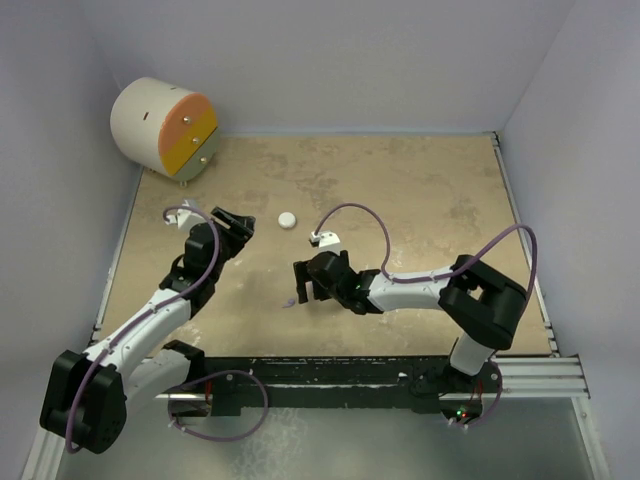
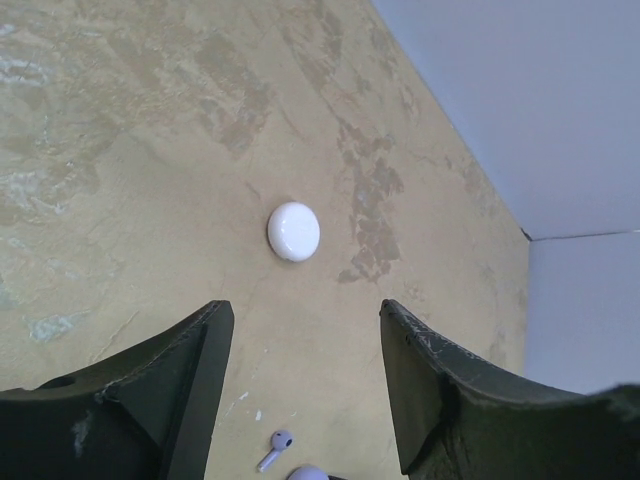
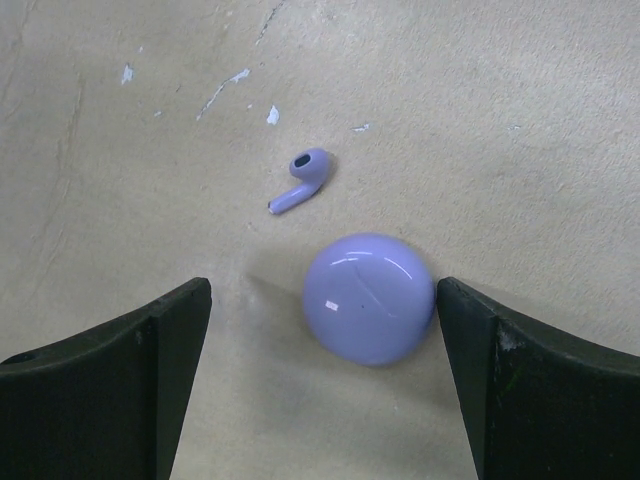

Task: Insert the wireless bluetooth earbuds into the charging case
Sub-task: Pick up the charging case at the center of the board.

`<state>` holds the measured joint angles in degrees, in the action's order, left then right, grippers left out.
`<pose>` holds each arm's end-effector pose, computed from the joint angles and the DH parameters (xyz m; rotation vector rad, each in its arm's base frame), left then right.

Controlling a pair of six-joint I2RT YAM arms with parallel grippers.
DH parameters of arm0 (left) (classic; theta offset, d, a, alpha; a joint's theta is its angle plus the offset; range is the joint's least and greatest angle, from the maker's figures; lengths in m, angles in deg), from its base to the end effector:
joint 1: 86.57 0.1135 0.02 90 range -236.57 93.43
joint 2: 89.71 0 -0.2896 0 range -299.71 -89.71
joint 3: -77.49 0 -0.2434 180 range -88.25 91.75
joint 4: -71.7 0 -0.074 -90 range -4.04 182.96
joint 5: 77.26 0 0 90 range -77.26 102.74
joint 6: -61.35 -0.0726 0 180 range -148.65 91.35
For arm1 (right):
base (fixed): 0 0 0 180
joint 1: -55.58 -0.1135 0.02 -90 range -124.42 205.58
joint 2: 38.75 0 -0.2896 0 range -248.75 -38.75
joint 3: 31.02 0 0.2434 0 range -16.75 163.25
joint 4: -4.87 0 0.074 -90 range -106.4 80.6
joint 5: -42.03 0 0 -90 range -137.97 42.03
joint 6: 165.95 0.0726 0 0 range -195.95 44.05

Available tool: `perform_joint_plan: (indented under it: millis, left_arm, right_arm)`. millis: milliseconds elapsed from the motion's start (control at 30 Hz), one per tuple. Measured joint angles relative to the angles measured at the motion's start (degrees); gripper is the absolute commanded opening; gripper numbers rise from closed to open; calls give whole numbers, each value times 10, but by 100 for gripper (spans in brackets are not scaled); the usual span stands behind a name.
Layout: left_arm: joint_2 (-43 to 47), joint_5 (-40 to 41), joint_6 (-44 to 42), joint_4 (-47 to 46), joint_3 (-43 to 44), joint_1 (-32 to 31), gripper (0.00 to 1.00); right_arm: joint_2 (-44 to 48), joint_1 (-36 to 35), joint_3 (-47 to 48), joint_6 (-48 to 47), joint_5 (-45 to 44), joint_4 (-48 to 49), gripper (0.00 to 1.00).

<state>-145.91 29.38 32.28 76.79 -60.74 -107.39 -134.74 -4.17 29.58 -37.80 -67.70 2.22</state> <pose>0.2223 -0.0623 0.2455 -0.8565 1.7597 -0.6848 0.2029 0.2993 0.1728 -0.2334 2.2368 0.5676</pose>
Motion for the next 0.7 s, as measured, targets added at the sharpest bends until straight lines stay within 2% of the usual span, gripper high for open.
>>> perform_joint_plan:
  millis: [433, 700]
  left_arm:
    - [-22, -14, 9, -8, -13, -2, 58]
    - [-31, -20, 13, -22, -20, -3, 58]
  right_arm:
    - [-8, -3, 9, 46, -58, -25, 98]
    - [-4, -6, 3, 52, -78, -34, 90]
